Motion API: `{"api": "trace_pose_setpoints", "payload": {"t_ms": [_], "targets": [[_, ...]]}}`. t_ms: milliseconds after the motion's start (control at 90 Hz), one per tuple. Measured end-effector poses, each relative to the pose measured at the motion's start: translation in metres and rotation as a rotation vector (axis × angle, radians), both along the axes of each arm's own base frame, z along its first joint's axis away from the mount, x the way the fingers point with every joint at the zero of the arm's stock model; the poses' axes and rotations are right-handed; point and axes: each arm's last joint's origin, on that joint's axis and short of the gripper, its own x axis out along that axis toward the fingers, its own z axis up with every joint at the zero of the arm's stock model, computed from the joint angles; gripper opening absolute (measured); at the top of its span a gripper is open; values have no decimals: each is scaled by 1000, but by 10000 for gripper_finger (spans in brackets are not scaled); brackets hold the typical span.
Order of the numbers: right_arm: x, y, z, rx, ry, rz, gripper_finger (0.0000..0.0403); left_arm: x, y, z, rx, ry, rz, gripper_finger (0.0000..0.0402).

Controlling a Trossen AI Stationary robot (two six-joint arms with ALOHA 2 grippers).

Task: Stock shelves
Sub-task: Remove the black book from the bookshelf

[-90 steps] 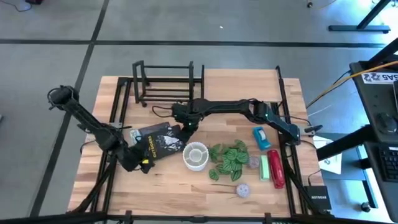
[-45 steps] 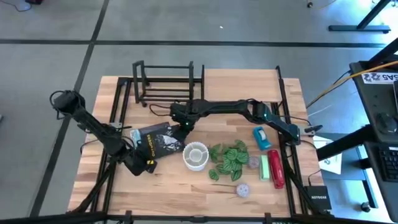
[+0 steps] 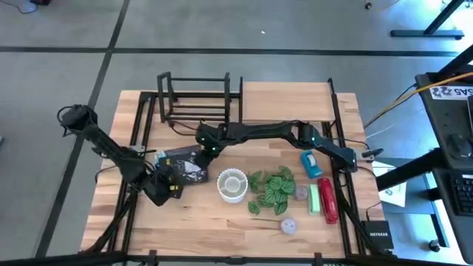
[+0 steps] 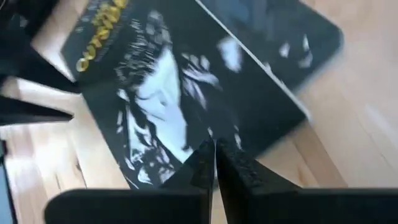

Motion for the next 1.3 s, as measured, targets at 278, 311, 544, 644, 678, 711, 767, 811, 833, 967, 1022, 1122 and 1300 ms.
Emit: {"api": "trace_pose_setpoints", "payload": {"t_ms": [278,311,544,644,678,711,767,811,833,967,1022,1122,1300], "targets": [[-1,-5,20,-38,-15,39,0,-16,14,7,70,99,105,123],[-3,-7,24,-48,-1,58,0,-15,13,8,59,74,102,123],[-20,-1,33,-65,157,220,0,8,-5,14,-34,-166,-39,123],[-17,-1,10,-81,204,227,0,14,-7,4,-24,-173,-60,123],[-16,-1,3,-75,210,231,0,15,-7,-1,-14,-160,-55,123],[-13,-1,-3,-71,206,231,0,16,-6,-5,-5,-150,-48,123],[-10,-1,-11,-67,199,224,0,19,-5,-10,8,-133,-33,123],[-8,-2,-15,-65,188,214,0,21,-2,-14,23,-118,-17,123],[-6,-2,-16,-65,180,210,0,22,-1,-15,34,-113,-10,123],[-1,-10,-18,-107,139,152,0,36,8,-22,106,-141,16,123],[0,-16,-17,-120,131,123,0,42,12,-24,131,-152,18,123],[-1,-28,-17,-119,128,83,0,53,22,-29,160,-157,31,123],[-5,-40,-13,-96,138,76,0,63,31,-28,144,-162,23,123]]}}
